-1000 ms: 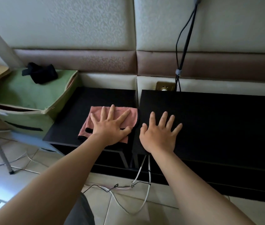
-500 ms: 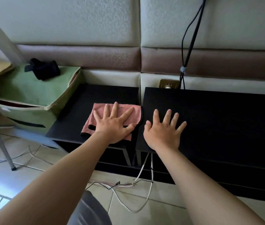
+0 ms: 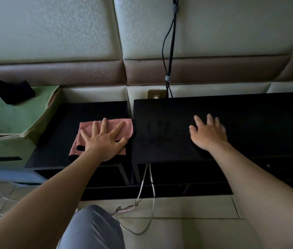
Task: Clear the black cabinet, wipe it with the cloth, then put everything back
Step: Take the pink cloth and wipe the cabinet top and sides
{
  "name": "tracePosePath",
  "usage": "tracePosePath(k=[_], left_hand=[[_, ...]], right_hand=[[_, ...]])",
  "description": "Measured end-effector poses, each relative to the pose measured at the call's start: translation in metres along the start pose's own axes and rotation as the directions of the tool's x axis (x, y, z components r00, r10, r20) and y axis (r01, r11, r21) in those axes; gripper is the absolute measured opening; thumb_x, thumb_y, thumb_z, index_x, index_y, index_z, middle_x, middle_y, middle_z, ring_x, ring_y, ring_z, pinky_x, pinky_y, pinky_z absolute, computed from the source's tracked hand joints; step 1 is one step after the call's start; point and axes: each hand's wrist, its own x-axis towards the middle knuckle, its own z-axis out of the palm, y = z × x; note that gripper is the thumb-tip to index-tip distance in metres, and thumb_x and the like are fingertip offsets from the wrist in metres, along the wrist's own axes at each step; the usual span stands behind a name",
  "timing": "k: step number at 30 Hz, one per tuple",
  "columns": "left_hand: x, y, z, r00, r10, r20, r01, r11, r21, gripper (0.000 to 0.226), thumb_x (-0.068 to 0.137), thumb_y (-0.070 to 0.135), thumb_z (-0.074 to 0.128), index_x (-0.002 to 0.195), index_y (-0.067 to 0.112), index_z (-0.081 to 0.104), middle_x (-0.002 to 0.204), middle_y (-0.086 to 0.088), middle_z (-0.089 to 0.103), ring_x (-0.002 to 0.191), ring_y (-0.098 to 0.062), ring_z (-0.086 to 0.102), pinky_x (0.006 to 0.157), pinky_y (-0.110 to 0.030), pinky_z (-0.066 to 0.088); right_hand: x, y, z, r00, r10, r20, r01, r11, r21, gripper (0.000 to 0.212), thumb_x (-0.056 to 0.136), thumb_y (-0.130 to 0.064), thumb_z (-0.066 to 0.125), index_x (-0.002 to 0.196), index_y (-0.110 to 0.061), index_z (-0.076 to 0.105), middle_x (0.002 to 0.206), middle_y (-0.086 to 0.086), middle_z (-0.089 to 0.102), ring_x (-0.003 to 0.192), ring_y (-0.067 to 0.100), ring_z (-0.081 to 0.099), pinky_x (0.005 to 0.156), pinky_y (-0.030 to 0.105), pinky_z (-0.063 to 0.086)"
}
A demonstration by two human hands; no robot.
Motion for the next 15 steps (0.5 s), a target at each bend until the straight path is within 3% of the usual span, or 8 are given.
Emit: tracePosePath(k=[3, 10, 12, 15], left_hand=[[0.001, 0.000, 0.002, 1.000, -0.011, -0.013, 0.012, 1.000, 0.003, 0.071, 0.082, 0.088, 0.010, 0.145, 0.066, -0.013, 0.169, -0.002, -0.010, 0.153, -0.037, -0.010, 0.111, -0.076, -0.002], [0.001, 0.002, 0.003, 1.000, -0.026, 0.002, 0.025, 1.000, 0.006, 0.084, 0.075, 0.095, 0.015, 0.150, 0.061, -0.004, 0.168, -0.004, -0.005, 0.154, -0.036, -0.007, 0.111, -0.075, -0.001], [0.001, 0.002, 0.003, 0.999, -0.025, -0.035, 0.024, 1.000, -0.017, 0.080, 0.079, 0.090, 0.026, 0.150, 0.057, 0.008, 0.165, -0.005, 0.005, 0.152, -0.037, 0.002, 0.111, -0.076, 0.003], [-0.001, 0.010, -0.002, 0.988, -0.006, -0.154, -0.007, 0.996, -0.088, 0.059, 0.089, 0.066, 0.045, 0.144, 0.047, 0.034, 0.150, -0.005, 0.034, 0.140, -0.038, 0.028, 0.111, -0.073, 0.014]], right_hand=[[0.001, 0.022, 0.005, 1.000, 0.017, 0.003, -0.017, 0.999, -0.037, 0.068, 0.094, -0.075, 0.008, 0.157, -0.049, -0.002, 0.169, 0.006, -0.008, 0.155, 0.032, -0.010, 0.122, 0.058, -0.005], [0.005, 0.026, 0.015, 0.997, -0.014, -0.074, 0.009, 0.998, -0.062, 0.070, 0.093, -0.075, 0.004, 0.157, -0.048, -0.001, 0.169, 0.009, -0.003, 0.155, 0.035, -0.007, 0.122, 0.060, -0.001], [0.007, 0.025, 0.016, 0.996, -0.012, -0.085, 0.006, 0.997, -0.074, 0.071, 0.093, -0.076, 0.004, 0.157, -0.047, -0.001, 0.169, 0.009, -0.002, 0.155, 0.035, -0.006, 0.122, 0.061, 0.000], [0.007, 0.024, 0.017, 0.995, -0.006, -0.100, -0.002, 0.997, -0.079, 0.071, 0.093, -0.075, 0.005, 0.158, -0.047, 0.000, 0.169, 0.010, -0.001, 0.155, 0.036, -0.004, 0.122, 0.061, 0.001]])
